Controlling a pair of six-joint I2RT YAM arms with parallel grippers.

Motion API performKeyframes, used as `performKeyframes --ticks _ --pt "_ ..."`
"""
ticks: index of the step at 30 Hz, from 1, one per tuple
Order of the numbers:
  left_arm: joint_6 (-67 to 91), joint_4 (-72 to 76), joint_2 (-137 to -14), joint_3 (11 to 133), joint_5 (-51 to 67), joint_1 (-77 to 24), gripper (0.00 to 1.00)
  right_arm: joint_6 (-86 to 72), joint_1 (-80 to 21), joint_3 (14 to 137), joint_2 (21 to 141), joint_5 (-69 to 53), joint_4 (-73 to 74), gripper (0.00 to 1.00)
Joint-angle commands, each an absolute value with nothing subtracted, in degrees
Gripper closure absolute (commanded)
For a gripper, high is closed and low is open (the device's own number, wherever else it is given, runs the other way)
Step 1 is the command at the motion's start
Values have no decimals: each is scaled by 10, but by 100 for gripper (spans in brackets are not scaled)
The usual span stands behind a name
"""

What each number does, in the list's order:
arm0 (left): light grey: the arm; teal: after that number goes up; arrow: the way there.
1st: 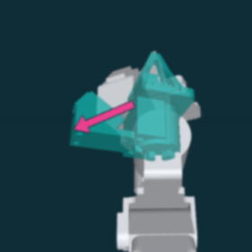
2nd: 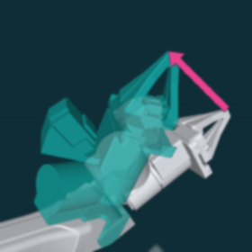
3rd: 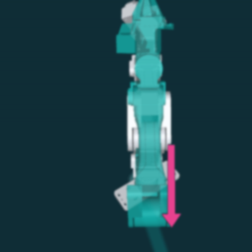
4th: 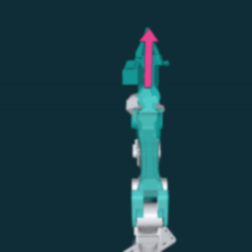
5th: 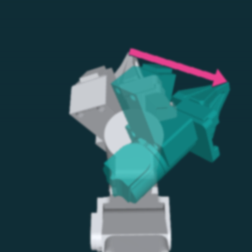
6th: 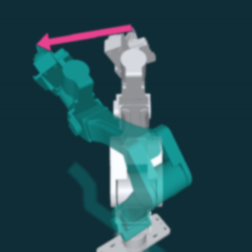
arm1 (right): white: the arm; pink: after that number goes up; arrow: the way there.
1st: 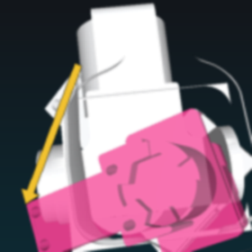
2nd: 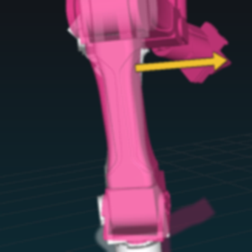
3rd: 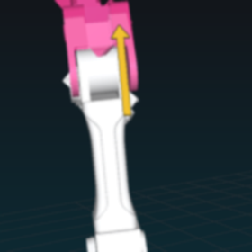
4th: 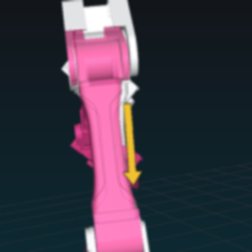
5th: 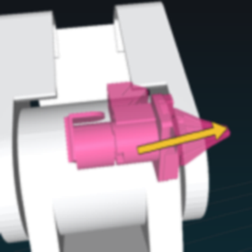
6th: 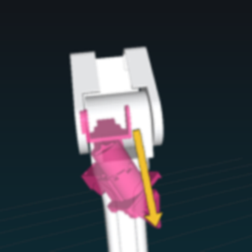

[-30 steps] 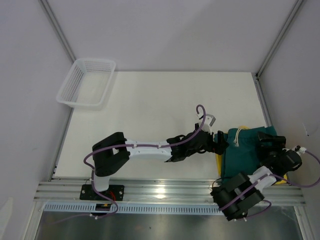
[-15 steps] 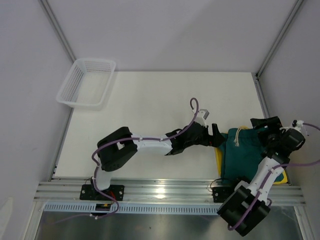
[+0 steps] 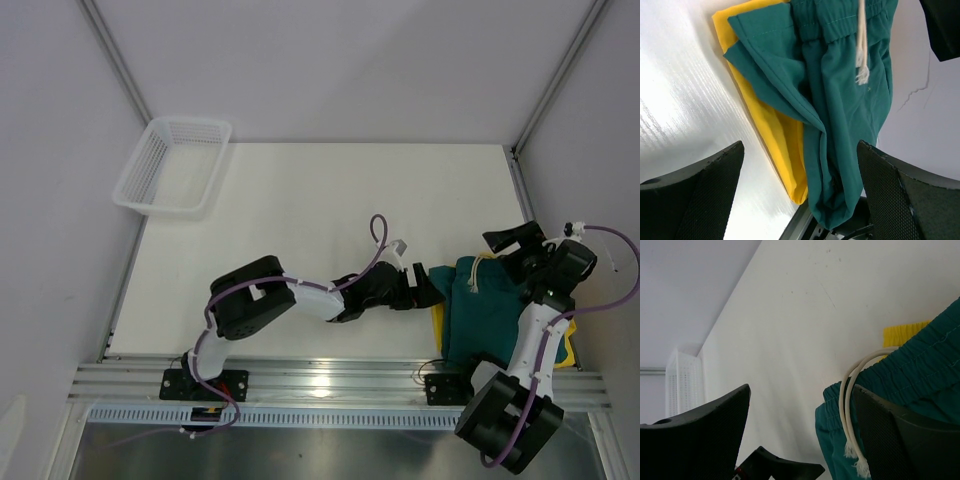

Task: Fold and stack the shorts
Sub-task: Neatly place the folded shorts to the corner

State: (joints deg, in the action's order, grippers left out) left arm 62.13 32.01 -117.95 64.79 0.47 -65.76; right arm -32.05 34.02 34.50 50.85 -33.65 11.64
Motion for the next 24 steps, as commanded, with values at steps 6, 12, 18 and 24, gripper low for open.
performKeyframes --ticks 6,12,18,24 --pt "659 398 -1221 686 20 -650 9 -304 332 338 507 -330 98 15" --pt "676 412 -1251 714 24 -648 22 -305 332 338 504 -323 96 15" --pt "667 386 -1297 773 23 -645 30 -307 332 337 503 -321 97 15" --pt "637 372 -1313 799 -1 -638 51 -306 334 338 490 -319 98 15"
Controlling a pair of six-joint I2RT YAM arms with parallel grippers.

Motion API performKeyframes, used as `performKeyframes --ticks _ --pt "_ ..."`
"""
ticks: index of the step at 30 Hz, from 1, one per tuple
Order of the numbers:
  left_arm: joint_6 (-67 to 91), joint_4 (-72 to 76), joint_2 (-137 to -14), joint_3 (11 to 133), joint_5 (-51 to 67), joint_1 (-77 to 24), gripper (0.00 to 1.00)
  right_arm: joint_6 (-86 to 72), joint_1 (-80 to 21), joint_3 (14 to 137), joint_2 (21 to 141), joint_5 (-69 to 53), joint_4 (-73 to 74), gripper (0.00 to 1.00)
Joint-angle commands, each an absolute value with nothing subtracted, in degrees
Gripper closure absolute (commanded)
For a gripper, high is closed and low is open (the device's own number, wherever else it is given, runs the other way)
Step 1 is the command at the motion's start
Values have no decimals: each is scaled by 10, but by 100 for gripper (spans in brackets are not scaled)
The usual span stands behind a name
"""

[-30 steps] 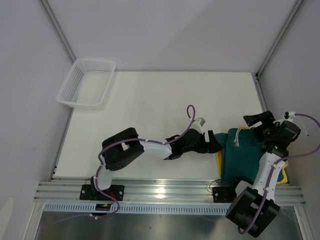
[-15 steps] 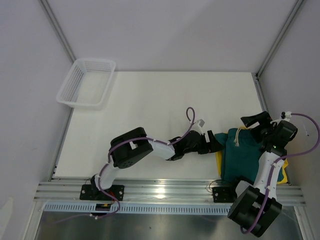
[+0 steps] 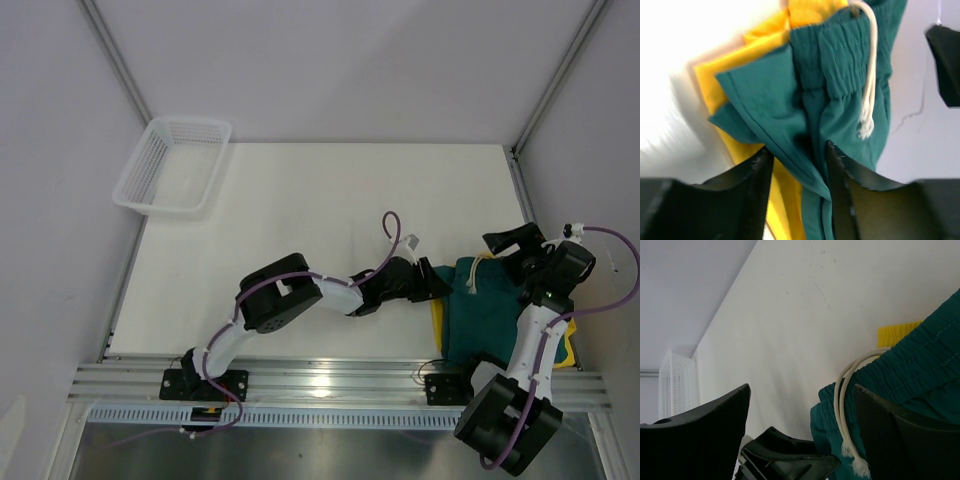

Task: Fold and stack the shorts
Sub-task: Neatly place the folded shorts to the corner

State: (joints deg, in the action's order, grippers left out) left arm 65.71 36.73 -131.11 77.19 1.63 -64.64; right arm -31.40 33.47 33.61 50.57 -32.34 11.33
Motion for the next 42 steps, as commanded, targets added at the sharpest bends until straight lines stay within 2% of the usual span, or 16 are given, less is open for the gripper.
performKeyframes --ticks 1,3,4,7,15,17,18,19,21,22,29,32,36,40,42 --pt "619 368 -1314 803 -25 -636 54 -306 334 338 490 -319 97 15" --pt "600 358 -1312 807 -38 -631 57 -304 334 336 490 -321 95 15" --pt "583 359 -1310 808 -52 -629 62 -303 334 335 492 -322 95 15" --pt "542 373 -1302 800 -75 -628 69 -298 334 332 494 -323 93 15" --pt "444 424 -1321 832 -68 -630 83 -292 334 321 497 -332 83 15" --pt "436 426 -1325 840 -66 -630 83 -293 334 321 497 -337 79 15" --pt "431 421 -1325 842 -66 -629 75 -293 334 320 496 -337 79 15" --pt "428 411 -1323 847 -68 -630 39 -292 334 320 497 -337 78 15" --pt "418 389 -1305 835 -80 -630 7 -290 334 320 495 -340 78 14" --pt "416 387 -1296 829 -84 -629 1 -287 334 320 496 -342 77 14" --pt "389 290 -1173 759 -154 -621 1 -302 334 318 482 -366 58 12" --pt "395 156 -1098 744 -241 -617 1 -320 331 319 472 -395 36 12" --pt "389 58 -1019 727 -289 -606 1 -330 310 329 463 -408 20 11" --pt "388 11 -914 673 -315 -595 1 -313 239 352 464 -319 52 9" --pt "382 9 -875 629 -319 -587 1 -295 164 373 468 -269 69 9"
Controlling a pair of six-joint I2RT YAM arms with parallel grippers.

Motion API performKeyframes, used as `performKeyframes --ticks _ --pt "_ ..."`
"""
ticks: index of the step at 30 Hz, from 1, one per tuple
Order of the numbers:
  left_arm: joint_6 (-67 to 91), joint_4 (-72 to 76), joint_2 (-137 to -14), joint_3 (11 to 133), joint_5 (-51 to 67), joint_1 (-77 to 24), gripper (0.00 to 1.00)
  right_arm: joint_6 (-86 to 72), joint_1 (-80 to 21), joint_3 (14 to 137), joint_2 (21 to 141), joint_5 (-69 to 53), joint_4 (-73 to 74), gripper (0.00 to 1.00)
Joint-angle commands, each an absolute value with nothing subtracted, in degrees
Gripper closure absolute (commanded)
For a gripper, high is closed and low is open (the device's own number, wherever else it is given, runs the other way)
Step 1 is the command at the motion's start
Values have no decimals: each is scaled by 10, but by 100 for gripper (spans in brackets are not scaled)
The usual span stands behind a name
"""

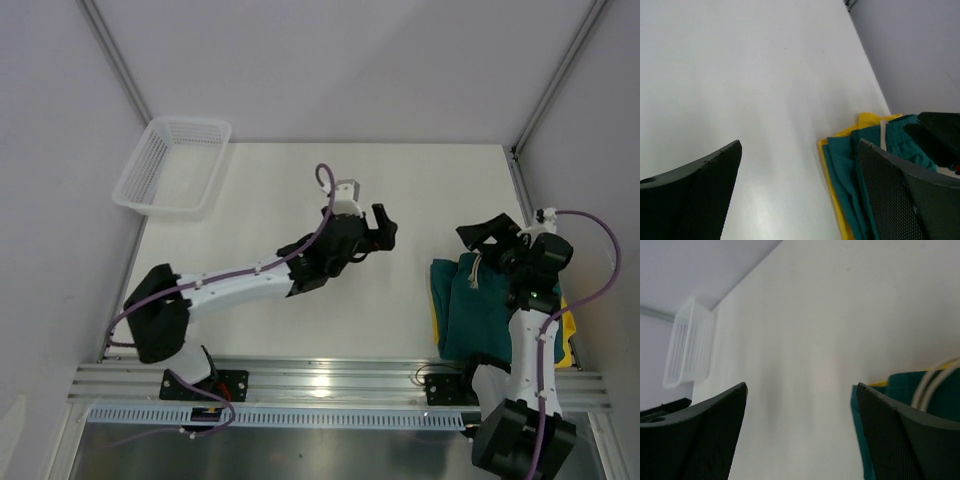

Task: Fold and stack the shorts
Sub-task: Neatly place the folded shorts to the corner

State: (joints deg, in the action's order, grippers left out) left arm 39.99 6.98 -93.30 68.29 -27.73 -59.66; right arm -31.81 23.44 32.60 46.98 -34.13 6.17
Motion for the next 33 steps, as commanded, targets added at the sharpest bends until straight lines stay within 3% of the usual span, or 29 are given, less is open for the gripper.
performKeyframes --ticks 1,4,7,13,16,23,33 --pt "381 6 -834 617 -322 -584 1 -287 134 379 471 -242 82 9" --pt "371 -13 -766 550 -347 -575 1 -258 0 405 480 -73 100 9" --pt "323 28 -654 460 -366 -572 1 -229 -126 406 484 22 76 8" --pt "278 -11 -426 293 -408 -555 1 -164 -279 379 509 97 27 7" --pt "270 -56 -338 251 -419 -555 1 -133 -360 352 528 190 17 5" --pt "254 -121 -247 210 -414 -555 1 -135 -428 267 521 192 -72 2" --pt "240 -90 -215 159 -398 -555 1 -168 -425 179 491 178 -195 0"
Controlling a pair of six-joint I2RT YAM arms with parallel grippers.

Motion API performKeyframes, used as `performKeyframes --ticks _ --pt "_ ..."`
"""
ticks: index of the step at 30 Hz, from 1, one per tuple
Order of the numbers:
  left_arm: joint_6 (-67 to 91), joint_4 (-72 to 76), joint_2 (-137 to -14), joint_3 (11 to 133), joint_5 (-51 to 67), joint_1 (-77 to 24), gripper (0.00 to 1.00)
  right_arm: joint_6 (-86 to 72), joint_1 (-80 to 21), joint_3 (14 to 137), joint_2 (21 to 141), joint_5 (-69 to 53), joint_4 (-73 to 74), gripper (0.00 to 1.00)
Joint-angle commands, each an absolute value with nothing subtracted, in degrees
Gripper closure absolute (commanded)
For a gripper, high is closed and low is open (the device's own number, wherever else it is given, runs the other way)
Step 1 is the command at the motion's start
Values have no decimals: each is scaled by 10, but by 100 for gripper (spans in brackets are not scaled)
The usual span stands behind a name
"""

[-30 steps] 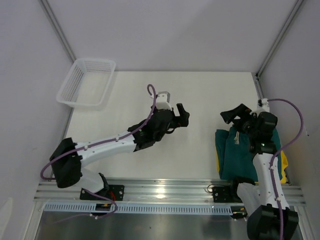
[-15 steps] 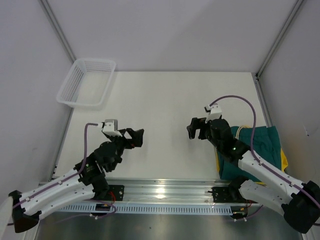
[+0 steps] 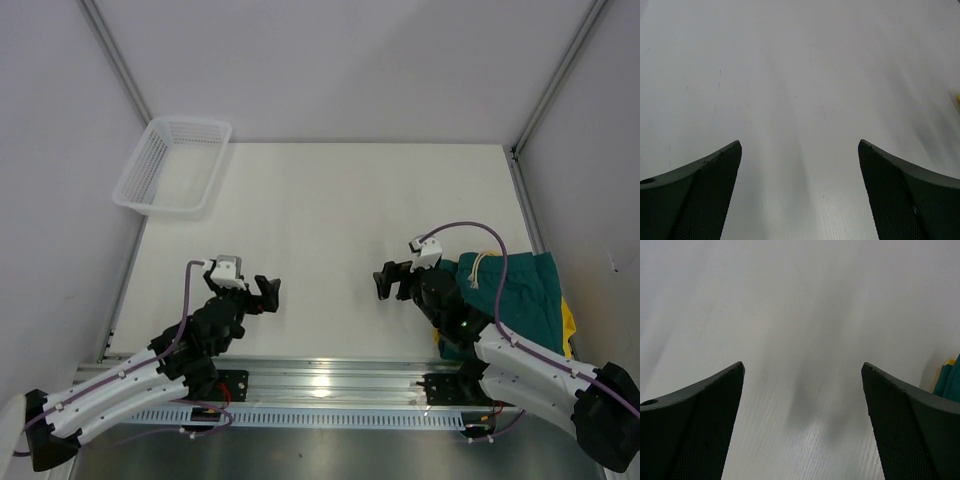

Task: Fold and stack the shorts
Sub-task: Neatly place the folded shorts to the corner

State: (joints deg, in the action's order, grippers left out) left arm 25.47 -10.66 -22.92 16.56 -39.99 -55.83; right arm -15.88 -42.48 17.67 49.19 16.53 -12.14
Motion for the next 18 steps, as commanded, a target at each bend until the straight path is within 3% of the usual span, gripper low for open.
performKeyframes --ticks 1,18 --pt "240 -90 -212 157 -401 -555 1 -168 -425 181 496 179 -196 1" --pt "246 -97 -201 154 -410 -555 1 -164 -425 182 497 163 -200 0"
